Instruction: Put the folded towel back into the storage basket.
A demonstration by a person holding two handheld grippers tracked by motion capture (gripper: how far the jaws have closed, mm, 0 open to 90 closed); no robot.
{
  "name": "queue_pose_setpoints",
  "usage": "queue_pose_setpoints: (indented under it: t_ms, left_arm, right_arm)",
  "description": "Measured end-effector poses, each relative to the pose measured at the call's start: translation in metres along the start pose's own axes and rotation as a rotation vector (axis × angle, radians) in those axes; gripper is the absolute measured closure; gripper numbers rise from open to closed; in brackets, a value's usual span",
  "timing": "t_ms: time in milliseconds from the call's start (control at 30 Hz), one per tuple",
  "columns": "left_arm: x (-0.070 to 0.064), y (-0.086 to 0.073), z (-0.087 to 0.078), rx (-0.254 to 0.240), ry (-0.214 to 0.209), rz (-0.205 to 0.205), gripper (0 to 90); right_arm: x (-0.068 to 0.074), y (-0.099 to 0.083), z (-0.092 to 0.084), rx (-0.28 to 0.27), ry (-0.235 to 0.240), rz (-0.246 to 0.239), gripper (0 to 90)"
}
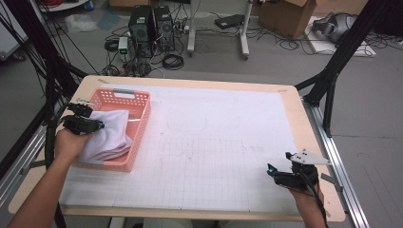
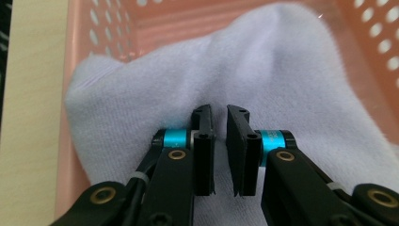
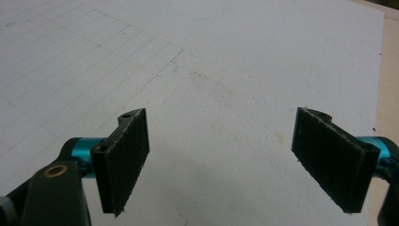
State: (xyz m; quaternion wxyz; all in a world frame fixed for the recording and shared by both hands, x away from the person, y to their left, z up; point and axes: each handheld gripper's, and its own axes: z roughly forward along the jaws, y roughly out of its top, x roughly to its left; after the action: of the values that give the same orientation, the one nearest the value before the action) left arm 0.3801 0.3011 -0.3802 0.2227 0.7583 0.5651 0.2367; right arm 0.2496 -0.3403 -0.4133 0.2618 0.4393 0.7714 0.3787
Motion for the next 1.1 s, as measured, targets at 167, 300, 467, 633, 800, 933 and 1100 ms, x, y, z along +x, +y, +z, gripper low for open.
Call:
queue_pose_setpoints:
  t_ms: [167,300,467,633,800,933,1100]
  left_arm:
    - [-0.009,0.005,0.001,-0.009,-0.017,0.004,65.1]
    - [-0.012,0.009,-0.006,-0.168,-0.034,0.005,47.6]
    - [0.003,0.010,-0.008,-0.254,-0.034,-0.013,36.7]
    - [0.009,0.009,0.000,-0.213,-0.050,-0.028,37.5]
    - [0.004,0.008,0.013,-0.121,-0.073,0.034,34.3]
    - [0.001,0.008,0.022,-0.082,-0.101,0.047,33.4]
    - [-0.004,0.010,0.029,-0.064,-0.124,0.067,50.1]
  right_arm:
    - [-0.001,-0.001,-0.001,0.000,0.002,0.001,18.4]
    - [-0.001,-0.001,0.000,0.000,0.000,0.004,18.4]
    - [0.000,0.000,0.001,0.004,0.004,0.000,18.4]
    - [0.000,0.000,0.002,0.007,0.006,-0.005,18.4]
    - [0.000,-0.001,0.002,0.005,0.006,-0.003,18.3]
    - [0.000,-0.001,0.002,0.004,0.008,-0.003,18.4]
    - [0.001,0.000,0.003,0.009,0.011,-0.006,18.3]
